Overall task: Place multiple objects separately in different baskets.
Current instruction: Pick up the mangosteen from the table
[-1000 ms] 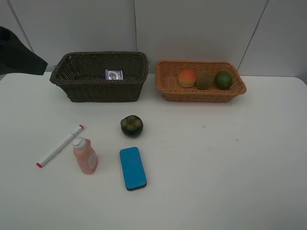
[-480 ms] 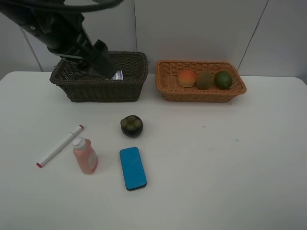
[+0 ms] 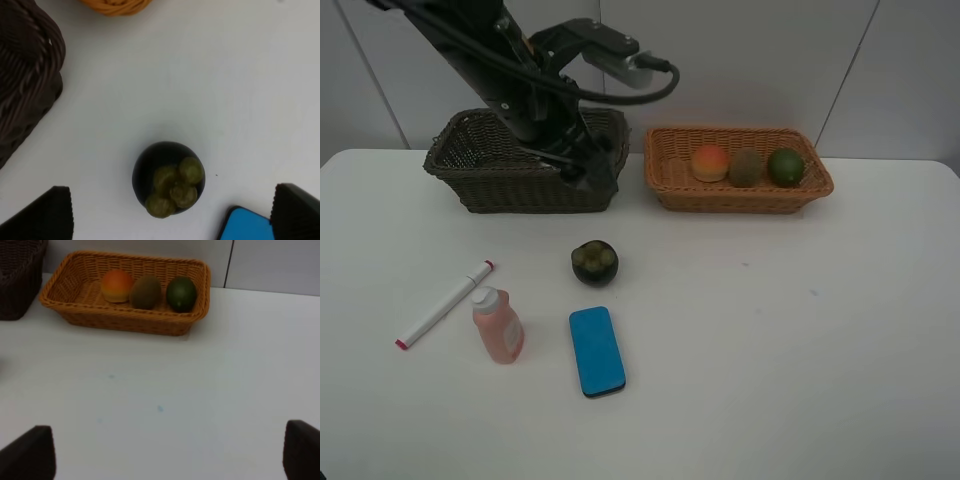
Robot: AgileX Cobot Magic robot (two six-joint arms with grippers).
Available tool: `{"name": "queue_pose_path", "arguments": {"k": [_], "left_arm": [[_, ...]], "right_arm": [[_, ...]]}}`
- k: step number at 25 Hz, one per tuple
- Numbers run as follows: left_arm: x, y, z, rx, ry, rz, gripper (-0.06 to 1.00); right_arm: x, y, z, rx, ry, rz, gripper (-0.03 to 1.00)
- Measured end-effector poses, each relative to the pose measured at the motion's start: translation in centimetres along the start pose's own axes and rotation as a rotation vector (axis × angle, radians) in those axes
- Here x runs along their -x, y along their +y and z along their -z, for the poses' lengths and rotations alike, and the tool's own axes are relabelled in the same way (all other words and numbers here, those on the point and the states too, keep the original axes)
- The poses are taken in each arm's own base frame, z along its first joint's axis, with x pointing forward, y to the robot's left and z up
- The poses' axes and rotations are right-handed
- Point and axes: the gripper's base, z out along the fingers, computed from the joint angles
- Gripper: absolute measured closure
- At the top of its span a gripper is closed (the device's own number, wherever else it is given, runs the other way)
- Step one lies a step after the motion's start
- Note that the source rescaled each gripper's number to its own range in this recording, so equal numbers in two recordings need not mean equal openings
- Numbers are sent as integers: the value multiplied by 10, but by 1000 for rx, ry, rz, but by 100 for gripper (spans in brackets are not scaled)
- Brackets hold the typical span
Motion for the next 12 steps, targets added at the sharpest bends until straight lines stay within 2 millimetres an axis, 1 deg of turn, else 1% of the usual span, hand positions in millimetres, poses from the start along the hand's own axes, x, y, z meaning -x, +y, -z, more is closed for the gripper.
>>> {"name": "queue_pose_path", "arguments": {"k": [5,12], "left_arm": [[-3,-3,-29,-10,36,-16,-6],[-8,0,-58,-5,85,-53,-6]], "right_arm": [[0,0,0,0,-1,0,-3],[0,0,0,0,-1,0,-3]]}}
